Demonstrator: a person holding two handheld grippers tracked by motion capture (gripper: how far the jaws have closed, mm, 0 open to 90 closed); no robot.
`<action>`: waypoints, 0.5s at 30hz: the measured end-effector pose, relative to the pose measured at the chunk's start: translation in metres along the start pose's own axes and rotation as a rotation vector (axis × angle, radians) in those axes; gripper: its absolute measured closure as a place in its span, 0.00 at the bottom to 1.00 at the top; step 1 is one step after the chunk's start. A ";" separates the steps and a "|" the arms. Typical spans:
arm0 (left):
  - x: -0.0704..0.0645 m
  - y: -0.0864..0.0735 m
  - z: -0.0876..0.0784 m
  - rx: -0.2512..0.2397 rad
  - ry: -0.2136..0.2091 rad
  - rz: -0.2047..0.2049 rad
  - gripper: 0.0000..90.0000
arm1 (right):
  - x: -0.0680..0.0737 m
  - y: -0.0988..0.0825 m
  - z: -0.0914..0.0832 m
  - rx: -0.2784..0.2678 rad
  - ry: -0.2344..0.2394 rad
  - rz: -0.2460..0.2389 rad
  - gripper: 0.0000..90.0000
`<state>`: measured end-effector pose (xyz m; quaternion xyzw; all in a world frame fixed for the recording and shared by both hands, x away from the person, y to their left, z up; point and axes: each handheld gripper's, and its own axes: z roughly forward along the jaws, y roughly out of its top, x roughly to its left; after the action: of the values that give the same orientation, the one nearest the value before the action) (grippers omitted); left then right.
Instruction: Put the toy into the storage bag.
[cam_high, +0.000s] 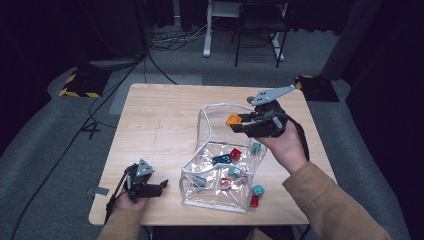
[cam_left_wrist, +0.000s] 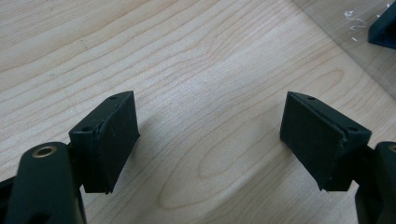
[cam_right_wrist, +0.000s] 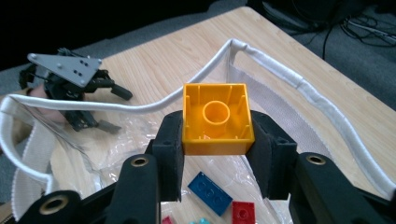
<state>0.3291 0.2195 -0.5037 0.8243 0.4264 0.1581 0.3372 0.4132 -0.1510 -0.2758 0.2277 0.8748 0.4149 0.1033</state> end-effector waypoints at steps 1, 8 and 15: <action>0.000 0.000 0.000 0.000 0.000 0.000 0.22 | 0.000 0.000 0.002 0.010 0.001 0.000 0.65; 0.000 0.000 0.000 0.002 0.000 0.002 0.22 | 0.004 0.000 0.016 0.073 0.013 -0.001 0.65; 0.000 0.000 0.000 0.000 0.001 0.000 0.22 | 0.007 -0.001 0.029 0.148 0.029 -0.003 0.65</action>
<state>0.3290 0.2194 -0.5037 0.8242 0.4266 0.1587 0.3369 0.4172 -0.1285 -0.2953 0.2272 0.9049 0.3523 0.0740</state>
